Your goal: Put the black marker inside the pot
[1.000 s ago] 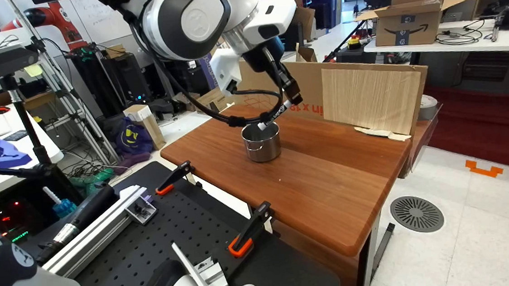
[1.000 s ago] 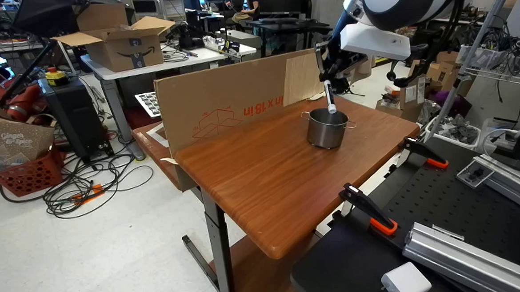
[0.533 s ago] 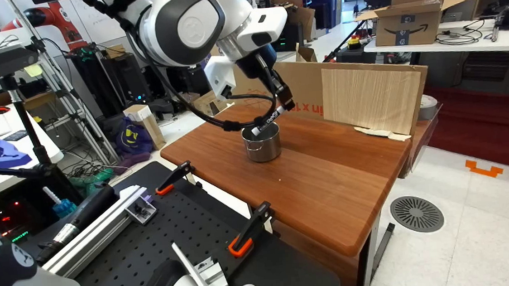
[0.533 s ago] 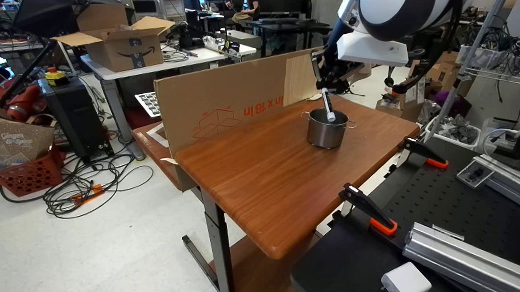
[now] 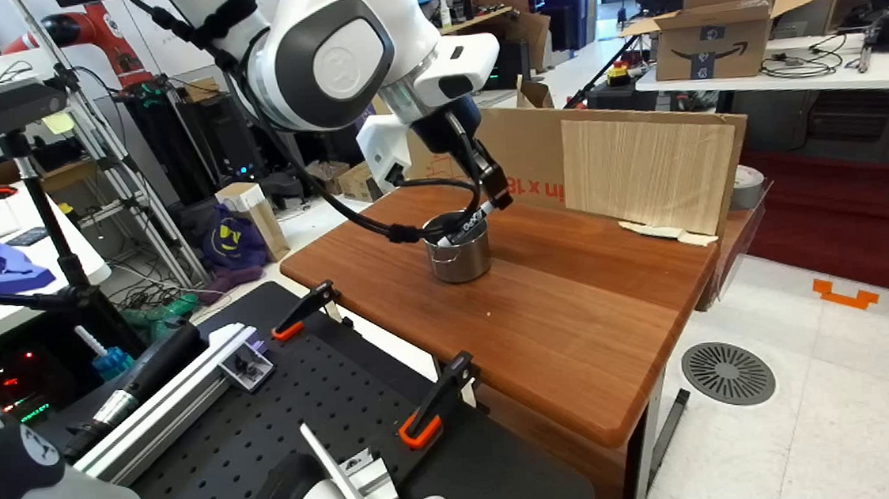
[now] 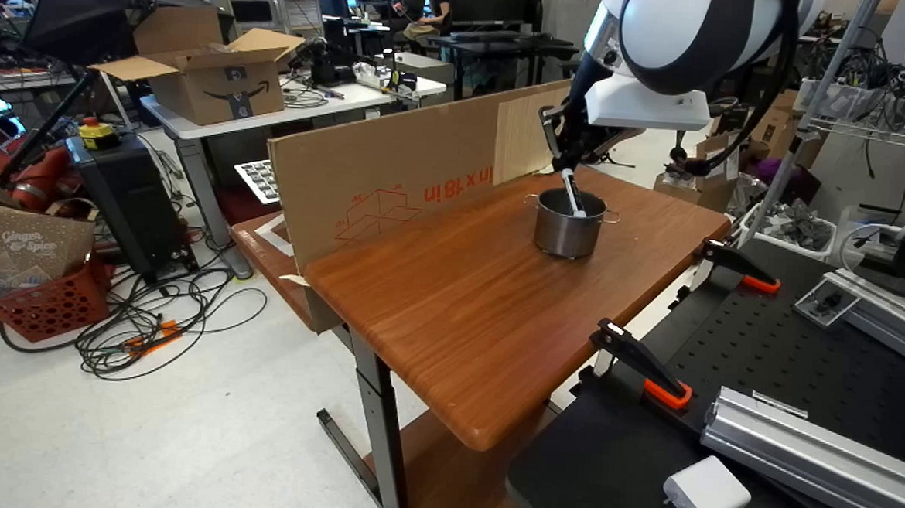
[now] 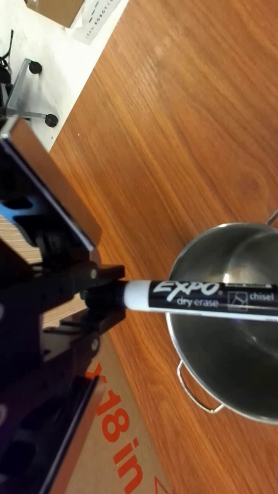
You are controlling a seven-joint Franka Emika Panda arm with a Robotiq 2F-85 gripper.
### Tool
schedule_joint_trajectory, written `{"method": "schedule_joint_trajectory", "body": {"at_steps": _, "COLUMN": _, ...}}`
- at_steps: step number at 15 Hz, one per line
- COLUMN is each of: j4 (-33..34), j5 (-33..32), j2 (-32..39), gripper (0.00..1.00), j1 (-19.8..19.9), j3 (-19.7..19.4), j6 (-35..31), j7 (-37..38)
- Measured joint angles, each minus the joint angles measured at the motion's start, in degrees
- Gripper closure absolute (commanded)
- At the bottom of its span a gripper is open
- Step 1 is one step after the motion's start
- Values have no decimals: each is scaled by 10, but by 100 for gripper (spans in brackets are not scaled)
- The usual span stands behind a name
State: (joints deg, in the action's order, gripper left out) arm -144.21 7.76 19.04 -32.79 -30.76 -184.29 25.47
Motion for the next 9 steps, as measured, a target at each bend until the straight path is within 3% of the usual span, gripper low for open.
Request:
{"method": "schedule_joint_trajectory", "body": {"at_steps": 6, "j4": 7, "j5": 0, "j2": 0, "gripper": 3, "j1": -1, "j3": 0, "j6": 8, "j7": 0}}
{"method": "schedule_joint_trajectory", "body": {"at_steps": 9, "j4": 9, "j5": 0, "j2": 0, "gripper": 0, "j1": -1, "j3": 0, "j6": 11, "j7": 0}}
